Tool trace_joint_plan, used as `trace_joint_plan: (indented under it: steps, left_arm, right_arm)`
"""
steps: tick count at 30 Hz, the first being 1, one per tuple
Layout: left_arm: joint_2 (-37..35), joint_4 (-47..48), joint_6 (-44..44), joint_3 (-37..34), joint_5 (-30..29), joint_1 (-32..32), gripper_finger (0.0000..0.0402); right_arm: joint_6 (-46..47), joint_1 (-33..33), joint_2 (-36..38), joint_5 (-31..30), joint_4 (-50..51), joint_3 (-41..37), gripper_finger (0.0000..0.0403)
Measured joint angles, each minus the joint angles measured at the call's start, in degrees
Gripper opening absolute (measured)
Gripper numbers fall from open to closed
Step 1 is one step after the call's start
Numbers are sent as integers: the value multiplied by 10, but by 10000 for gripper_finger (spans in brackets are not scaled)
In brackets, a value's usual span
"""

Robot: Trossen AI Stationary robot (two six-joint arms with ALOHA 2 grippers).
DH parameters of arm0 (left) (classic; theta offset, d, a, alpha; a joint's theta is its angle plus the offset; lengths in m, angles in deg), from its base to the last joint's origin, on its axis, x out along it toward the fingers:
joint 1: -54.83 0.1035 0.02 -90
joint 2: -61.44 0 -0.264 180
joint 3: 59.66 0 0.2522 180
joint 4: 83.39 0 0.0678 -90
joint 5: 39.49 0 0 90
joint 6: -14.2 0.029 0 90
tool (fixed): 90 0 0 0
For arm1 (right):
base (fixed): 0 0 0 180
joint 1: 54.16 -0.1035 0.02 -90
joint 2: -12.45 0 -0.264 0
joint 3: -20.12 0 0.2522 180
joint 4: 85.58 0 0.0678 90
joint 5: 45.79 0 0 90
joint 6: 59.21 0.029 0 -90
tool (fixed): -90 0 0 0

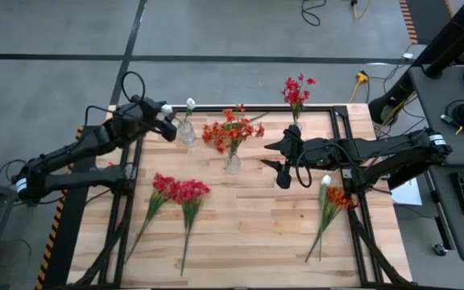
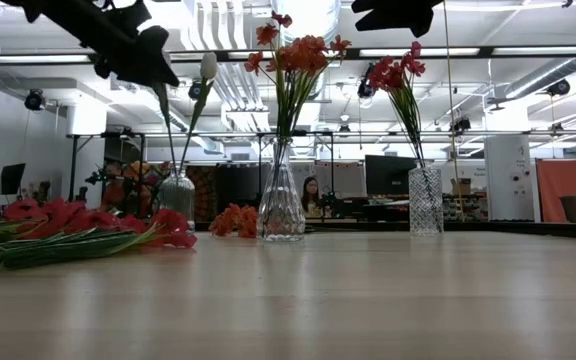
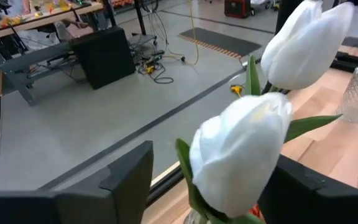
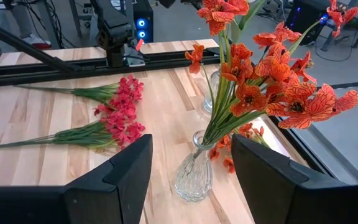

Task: Sort flowers into vase by color
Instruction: Put the top white tulip into the top left transparent vase, then put the right red flowers into the top right transparent vase

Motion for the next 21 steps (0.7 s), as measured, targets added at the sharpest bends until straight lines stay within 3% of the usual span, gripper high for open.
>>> trace_joint_plan:
  steps: [10, 21]
  left_arm:
    - [0, 171, -31, 118, 40, -16, 261]
    - [-1, 228, -66, 218, 56, -55, 260]
  right_arm:
    - [0, 0, 0, 0, 0, 0, 212]
    - [45, 0, 0, 0, 0, 0, 212]
